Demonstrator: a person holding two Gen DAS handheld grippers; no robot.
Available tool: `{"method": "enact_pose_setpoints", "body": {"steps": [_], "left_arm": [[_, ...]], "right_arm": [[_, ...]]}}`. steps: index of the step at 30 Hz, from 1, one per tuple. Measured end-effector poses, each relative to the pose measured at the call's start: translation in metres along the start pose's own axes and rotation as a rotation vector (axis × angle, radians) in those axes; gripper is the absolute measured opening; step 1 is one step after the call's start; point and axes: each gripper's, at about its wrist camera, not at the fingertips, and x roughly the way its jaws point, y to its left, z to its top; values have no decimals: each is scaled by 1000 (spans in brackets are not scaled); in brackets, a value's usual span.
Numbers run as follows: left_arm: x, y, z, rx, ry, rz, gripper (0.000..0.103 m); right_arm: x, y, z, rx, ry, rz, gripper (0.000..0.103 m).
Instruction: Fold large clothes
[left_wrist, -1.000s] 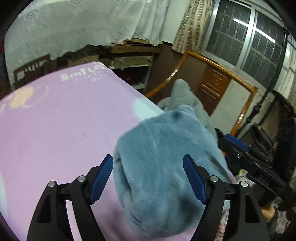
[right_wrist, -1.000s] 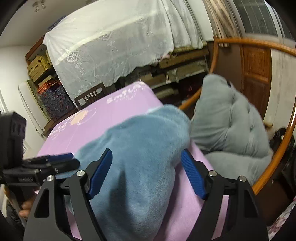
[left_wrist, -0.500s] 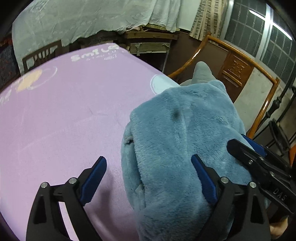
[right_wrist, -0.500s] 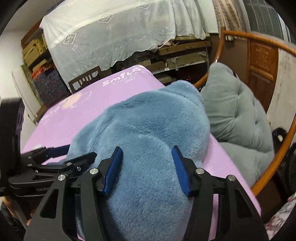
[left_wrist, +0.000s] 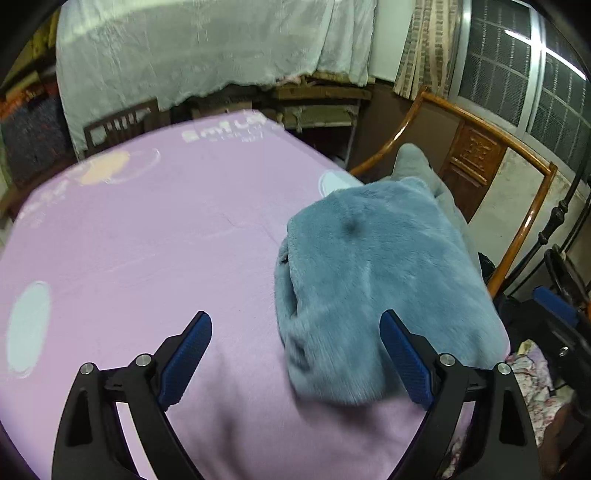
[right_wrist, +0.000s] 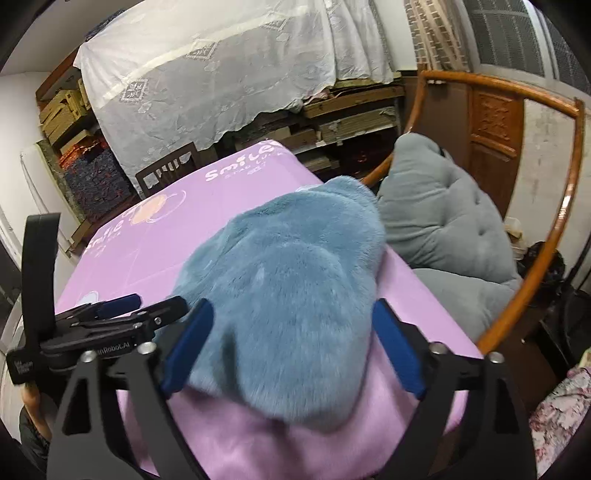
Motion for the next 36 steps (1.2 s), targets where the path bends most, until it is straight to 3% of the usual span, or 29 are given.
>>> {"method": "enact_pose_setpoints", "body": {"steps": [5, 10, 17, 23, 36], "left_arm": [[-49, -11, -16, 19, -86, 16, 97], [-93, -23, -29, 58, -192, 67, 99], [-115, -39, -40, 121, -257, 104, 99], [-98, -37, -38, 123, -230, 115, 99], [-68, -27, -37, 98, -168, 112, 99]], "right_arm": [[-50, 16, -10, -40, -52, -6, 98], [-86, 29, -30, -93, -99, -23, 98], [-109, 38, -37, -101, -130, 5, 98], [-109, 40, -36, -104, -138, -14, 98], [-63, 31, -32, -81, -43, -20, 98]]}}
